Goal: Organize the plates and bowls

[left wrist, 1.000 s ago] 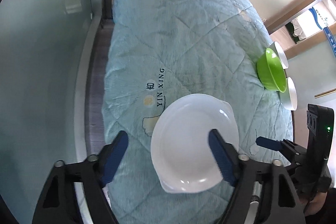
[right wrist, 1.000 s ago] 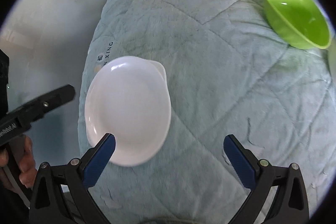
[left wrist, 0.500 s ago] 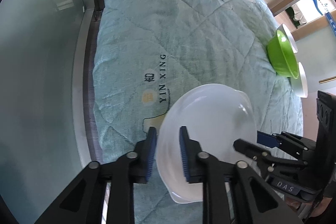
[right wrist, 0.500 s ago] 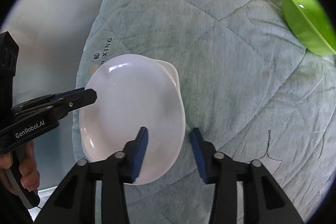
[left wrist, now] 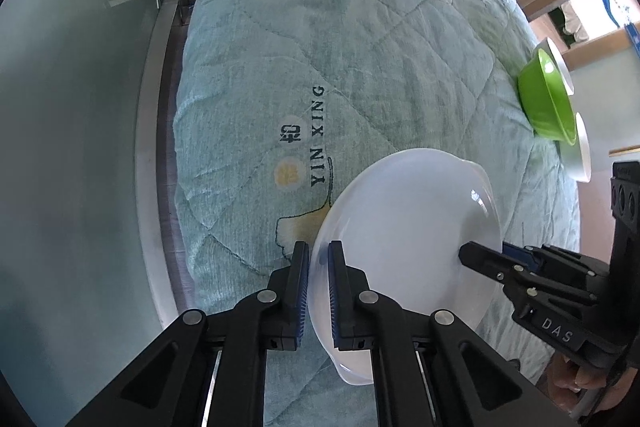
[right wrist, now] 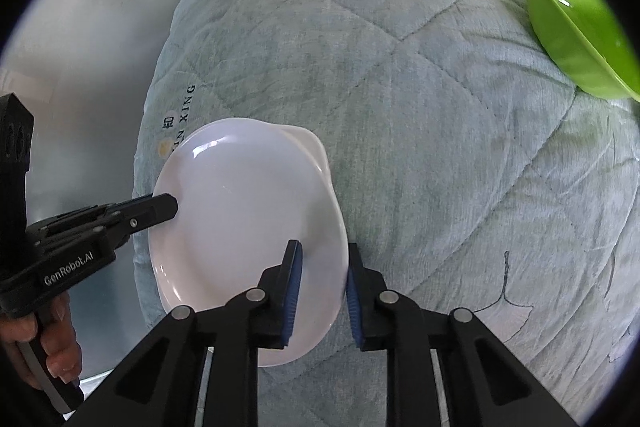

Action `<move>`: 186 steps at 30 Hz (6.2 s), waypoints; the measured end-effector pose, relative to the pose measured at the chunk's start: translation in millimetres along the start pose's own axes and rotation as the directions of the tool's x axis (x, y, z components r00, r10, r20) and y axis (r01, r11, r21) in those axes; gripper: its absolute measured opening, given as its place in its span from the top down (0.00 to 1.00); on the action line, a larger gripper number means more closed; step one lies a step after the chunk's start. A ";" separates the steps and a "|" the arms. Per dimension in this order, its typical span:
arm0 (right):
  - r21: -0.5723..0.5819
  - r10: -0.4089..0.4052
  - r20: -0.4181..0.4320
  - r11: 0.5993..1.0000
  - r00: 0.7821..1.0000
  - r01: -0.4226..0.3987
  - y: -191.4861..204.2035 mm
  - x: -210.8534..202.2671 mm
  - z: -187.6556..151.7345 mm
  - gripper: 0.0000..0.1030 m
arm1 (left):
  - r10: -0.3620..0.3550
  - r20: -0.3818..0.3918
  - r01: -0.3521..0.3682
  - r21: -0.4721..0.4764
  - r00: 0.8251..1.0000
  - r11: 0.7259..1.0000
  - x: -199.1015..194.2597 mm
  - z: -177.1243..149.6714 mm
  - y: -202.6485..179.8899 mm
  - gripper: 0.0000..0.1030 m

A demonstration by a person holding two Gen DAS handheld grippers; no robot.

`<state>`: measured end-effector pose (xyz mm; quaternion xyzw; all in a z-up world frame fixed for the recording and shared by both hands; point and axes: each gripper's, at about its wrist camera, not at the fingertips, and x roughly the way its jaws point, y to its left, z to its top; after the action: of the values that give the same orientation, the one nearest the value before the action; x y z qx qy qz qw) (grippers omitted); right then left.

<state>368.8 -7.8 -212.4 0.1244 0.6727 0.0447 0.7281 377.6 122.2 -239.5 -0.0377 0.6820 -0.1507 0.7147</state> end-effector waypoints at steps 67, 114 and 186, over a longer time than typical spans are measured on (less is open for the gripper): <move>-0.027 0.085 0.110 0.996 0.990 -0.083 -53.8 -221.1 -132.8 0.86 | 0.050 0.149 -0.047 -0.021 0.988 0.999 -194.2 -173.6 -161.9 0.96; 0.048 0.006 -0.089 0.999 0.996 -0.002 -106.4 -90.7 -210.0 0.85 | 0.043 -0.076 -0.049 -0.071 0.996 0.996 -28.7 -258.5 -148.1 0.96; -0.149 -0.041 0.146 0.987 0.988 0.063 -108.7 -122.9 -178.1 0.01 | 0.111 0.193 -0.103 -0.052 0.975 0.993 -94.1 -216.8 -120.3 0.17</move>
<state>170.0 -119.7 -131.0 0.0533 0.6167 0.0682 0.7825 141.8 65.7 -132.2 -0.0307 0.6126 -0.0934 0.7843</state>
